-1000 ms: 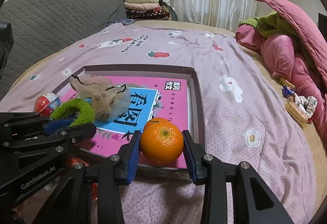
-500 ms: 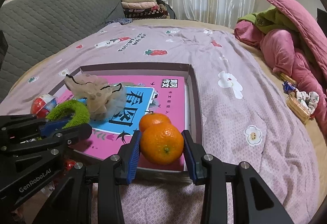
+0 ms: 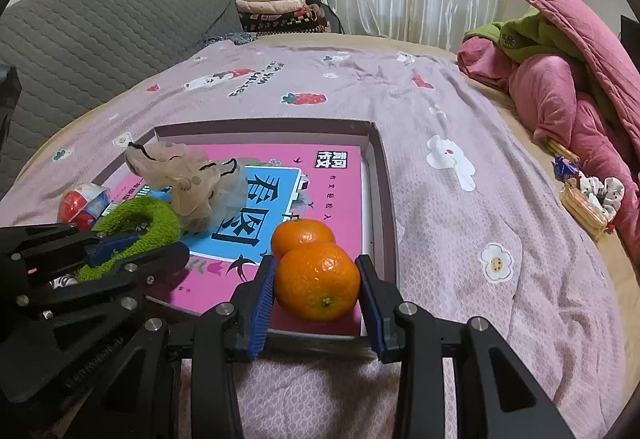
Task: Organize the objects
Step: 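Release the orange beside the other orange with right gripper while left releases the ring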
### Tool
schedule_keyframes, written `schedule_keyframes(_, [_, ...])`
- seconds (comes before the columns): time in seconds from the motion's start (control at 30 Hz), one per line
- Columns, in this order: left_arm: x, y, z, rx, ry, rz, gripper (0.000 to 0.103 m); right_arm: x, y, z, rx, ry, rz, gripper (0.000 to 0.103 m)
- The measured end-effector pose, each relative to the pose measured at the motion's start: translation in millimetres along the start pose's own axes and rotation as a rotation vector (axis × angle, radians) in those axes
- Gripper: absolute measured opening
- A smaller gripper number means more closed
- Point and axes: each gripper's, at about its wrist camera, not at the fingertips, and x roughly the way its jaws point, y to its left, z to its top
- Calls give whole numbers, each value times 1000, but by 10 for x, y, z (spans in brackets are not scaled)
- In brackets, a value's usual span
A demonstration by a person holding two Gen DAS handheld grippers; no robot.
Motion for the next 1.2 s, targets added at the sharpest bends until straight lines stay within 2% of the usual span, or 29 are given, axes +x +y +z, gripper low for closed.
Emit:
schedule_keyframes(0.4, [-41,38,-11,-13,11,-25,19,-10,-5,-1,-2,1,3,40])
schedule_keyframes(0.67, [-49,87,-13,-16,27,-43,25,-28,-15,0,-10,-1,-5,40])
schedule_keyframes(0.83, [-52,171,-9,-36,41,-47,41,-33,-21,-7,-9,-1,-8,40])
schedule_keyframes(0.97, [-59,262,-18,-64,54,-81,46,-36,-23,-7,-10,-1,-11,41])
schedule_keyframes(1.2, [-85,287,-23,-73,58,-95,56,-54,-34,-10,-11,0,-19,43])
